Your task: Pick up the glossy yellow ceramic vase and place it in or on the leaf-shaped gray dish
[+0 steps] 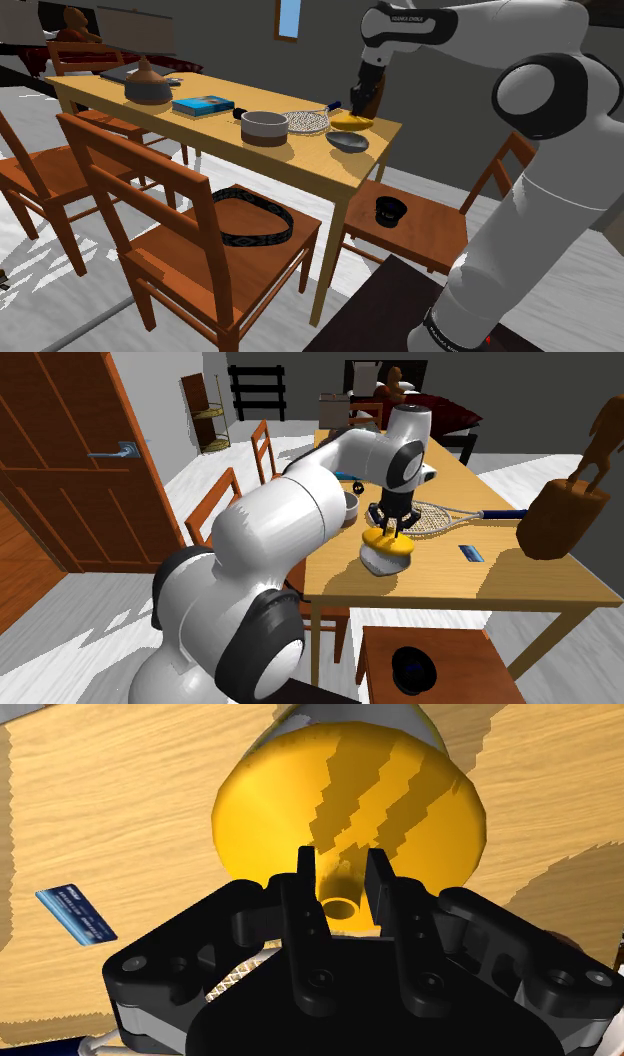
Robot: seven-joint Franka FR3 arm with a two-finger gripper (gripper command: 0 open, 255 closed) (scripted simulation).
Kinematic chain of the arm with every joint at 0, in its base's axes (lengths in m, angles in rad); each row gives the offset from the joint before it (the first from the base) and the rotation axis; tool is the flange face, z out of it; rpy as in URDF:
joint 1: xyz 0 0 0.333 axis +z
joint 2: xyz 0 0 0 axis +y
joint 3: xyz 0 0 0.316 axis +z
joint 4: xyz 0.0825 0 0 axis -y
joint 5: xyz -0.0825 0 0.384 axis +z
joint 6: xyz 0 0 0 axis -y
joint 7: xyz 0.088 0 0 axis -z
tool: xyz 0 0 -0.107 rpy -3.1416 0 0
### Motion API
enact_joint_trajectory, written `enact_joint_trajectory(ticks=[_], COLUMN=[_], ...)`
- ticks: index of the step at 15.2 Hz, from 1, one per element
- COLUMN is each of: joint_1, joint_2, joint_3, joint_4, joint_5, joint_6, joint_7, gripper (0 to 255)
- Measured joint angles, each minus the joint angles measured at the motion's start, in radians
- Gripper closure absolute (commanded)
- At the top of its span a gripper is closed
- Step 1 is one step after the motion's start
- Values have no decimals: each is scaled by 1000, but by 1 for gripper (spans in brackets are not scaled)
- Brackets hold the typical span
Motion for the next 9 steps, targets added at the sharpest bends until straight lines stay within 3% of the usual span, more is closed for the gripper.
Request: enact_joint_trajectory(ticks=[9], joint_1=[1], joint_2=[-16], joint_3=[1], joint_4=[-93], joint_5=[-4], joint_6=[78], joint_7=[3], gripper=[255])
